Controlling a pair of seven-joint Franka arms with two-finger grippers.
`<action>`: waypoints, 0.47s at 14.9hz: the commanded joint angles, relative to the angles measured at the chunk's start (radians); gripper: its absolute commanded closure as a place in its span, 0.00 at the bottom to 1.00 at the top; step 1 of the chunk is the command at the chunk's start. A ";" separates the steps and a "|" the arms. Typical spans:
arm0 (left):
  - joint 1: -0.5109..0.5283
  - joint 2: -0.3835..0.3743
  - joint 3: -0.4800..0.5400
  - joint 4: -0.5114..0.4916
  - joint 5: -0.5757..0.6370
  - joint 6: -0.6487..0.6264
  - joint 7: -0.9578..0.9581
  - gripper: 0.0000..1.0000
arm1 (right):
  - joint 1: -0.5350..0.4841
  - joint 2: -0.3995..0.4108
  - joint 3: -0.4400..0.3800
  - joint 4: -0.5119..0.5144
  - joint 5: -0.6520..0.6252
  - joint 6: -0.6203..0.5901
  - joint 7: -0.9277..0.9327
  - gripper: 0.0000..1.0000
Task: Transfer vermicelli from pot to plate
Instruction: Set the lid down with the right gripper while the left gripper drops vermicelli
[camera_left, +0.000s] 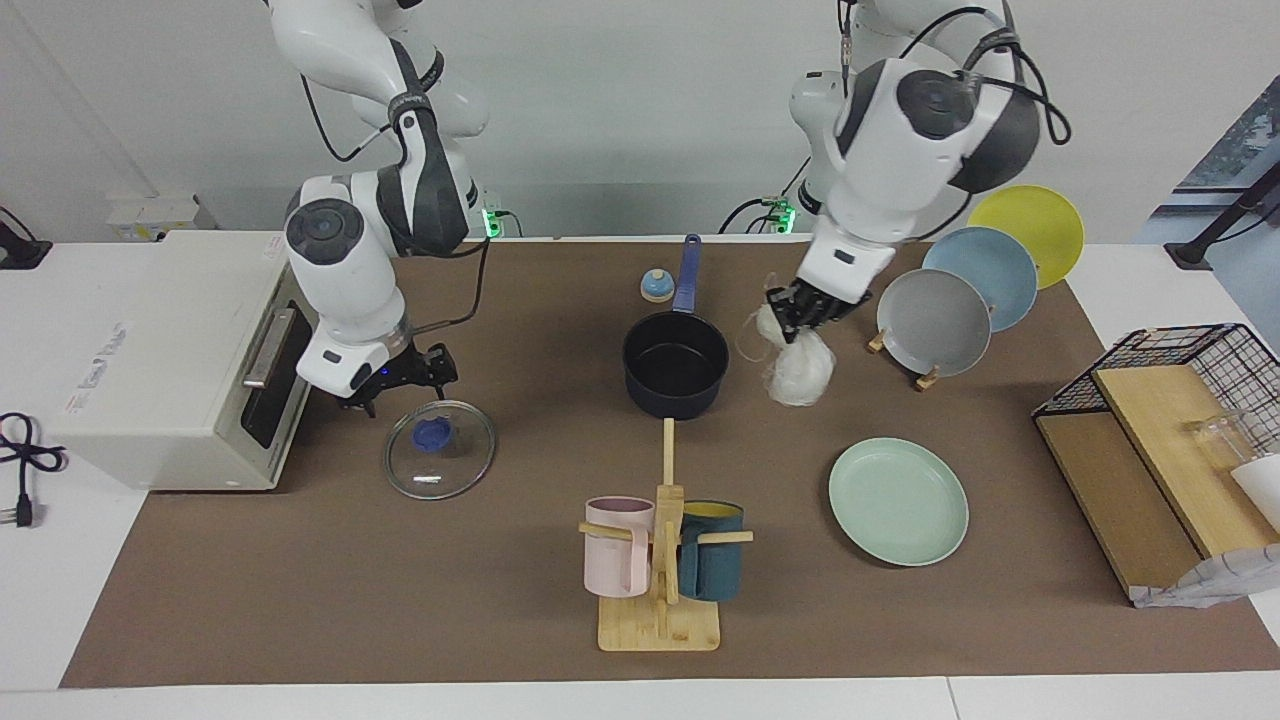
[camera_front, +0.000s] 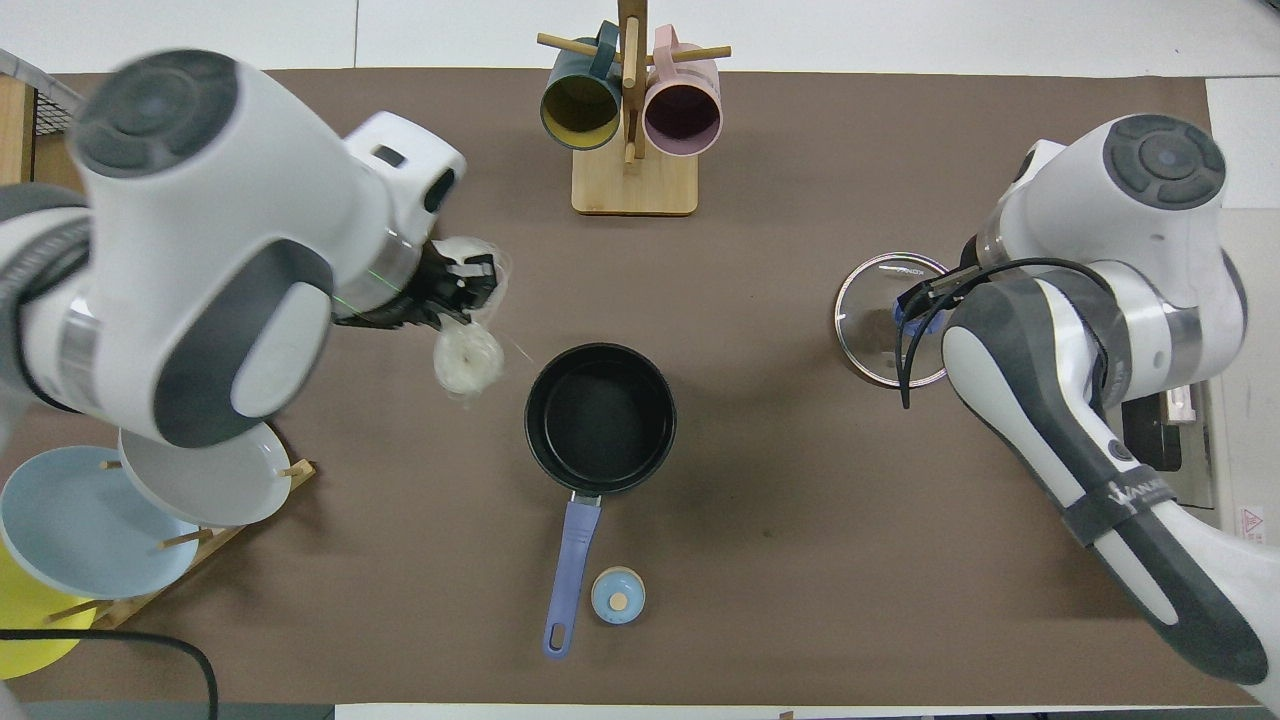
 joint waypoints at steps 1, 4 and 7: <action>0.102 0.071 -0.009 0.044 -0.021 0.044 0.123 1.00 | -0.007 -0.078 0.008 0.030 0.044 -0.118 0.038 0.00; 0.182 0.139 -0.009 0.041 -0.012 0.135 0.264 1.00 | -0.029 -0.176 -0.001 0.038 0.119 -0.221 0.096 0.00; 0.186 0.196 -0.007 0.025 -0.009 0.248 0.298 1.00 | 0.010 -0.242 -0.056 0.038 0.121 -0.301 0.099 0.00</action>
